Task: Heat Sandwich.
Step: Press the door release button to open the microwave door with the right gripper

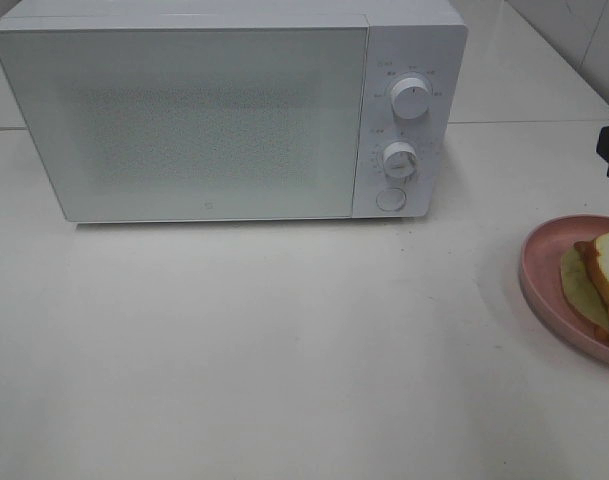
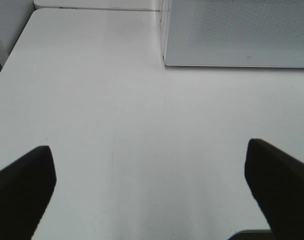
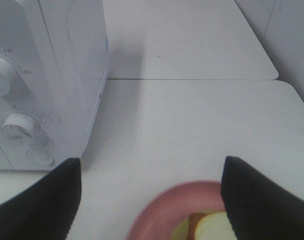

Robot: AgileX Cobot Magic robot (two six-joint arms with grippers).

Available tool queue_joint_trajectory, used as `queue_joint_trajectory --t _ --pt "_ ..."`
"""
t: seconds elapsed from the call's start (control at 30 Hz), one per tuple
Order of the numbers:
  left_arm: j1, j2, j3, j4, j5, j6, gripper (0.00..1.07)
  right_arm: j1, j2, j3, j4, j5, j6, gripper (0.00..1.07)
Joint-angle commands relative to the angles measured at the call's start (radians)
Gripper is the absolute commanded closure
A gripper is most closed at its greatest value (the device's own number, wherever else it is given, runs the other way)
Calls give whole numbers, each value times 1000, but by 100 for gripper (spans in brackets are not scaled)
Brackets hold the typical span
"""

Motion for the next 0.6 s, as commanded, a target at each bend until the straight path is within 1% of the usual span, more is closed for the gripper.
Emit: queue_joint_trajectory --t 0.03,0.07,0.17,0.2,0.33,0.47,0.53,0.57,0.6 --pt "0 -22 3 -2 -7 -8 9 1 42 2 -3 -104 -3 32" --pt "0 -22 3 -2 -7 -8 9 3 72 2 -3 -149 -3 32" --pt "0 -22 3 -2 -7 -8 9 3 107 2 -2 -195 -3 32" --pt "0 -22 3 -2 -7 -8 9 3 141 2 -2 -245 -9 32" --pt "0 -22 3 -2 -7 -8 9 3 189 2 2 -306 -15 32" --pt "0 -22 3 -2 -7 -8 9 50 234 2 47 -350 -55 32" --pt "0 -22 3 -2 -7 -8 9 125 266 2 144 -373 -168 32" --pt "0 -22 3 -2 -7 -8 9 125 266 2 144 -373 -168 32" --pt "0 -22 3 -2 -7 -8 9 152 277 2 182 -384 -207 32"
